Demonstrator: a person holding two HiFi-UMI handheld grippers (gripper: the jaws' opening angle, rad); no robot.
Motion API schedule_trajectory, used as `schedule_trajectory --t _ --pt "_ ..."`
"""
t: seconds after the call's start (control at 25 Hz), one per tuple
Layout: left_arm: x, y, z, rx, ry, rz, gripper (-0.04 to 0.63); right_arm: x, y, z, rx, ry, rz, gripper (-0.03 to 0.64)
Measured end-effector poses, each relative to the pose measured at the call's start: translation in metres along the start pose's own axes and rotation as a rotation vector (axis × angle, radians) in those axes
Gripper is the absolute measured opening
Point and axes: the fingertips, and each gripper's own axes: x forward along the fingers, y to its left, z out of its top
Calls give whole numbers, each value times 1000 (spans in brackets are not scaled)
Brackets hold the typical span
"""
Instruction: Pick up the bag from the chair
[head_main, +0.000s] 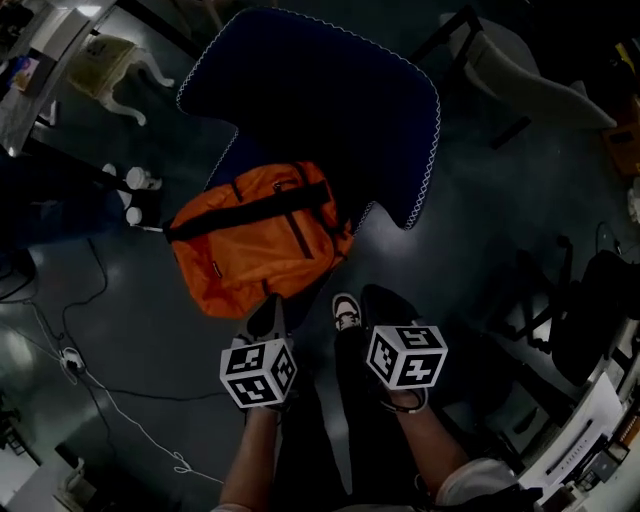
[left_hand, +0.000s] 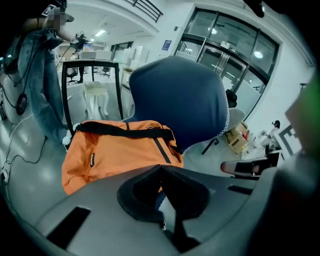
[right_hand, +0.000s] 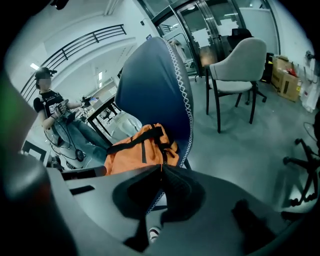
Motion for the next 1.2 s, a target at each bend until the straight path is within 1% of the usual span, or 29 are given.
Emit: schedule_trajectory --t 0.16,0.28,0.36,0.48,0.64,0.76,0.92,0.96,1.0,1.04,1.2 --pt "23 -12 -15 41 33 -18 14 15 -12 -13 19 11 5 33" --pt "31 -24 -21 61 55 -52 14 18 -20 -19 39 14 1 32" --pt "34 -30 -21 82 61 -69 14 17 -24 -22 61 15 -5 33" --pt "39 -36 -22 112 63 -69 14 15 -27 -24 84 10 -4 32" --pt "46 -37 -20 107 61 -57 14 16 -30 -23 95 5 3 32" --pt "54 -42 -20 104 86 -82 15 18 -34 -23 107 2 6 32" --pt "61 -50 -16 150 95 -101 15 18 -40 -27 129 3 1 33" --pt "63 -52 -15 160 96 -106 24 18 -42 -28 134 3 -1 33" --pt "65 -54 -14 168 98 -113 77 18 -44 -28 137 3 -4 32" --pt "67 -56 -13 176 100 -118 106 18 -46 -29 141 3 -7 32" --pt "73 -62 -10 220 109 -125 113 19 -53 -31 159 5 -17 32"
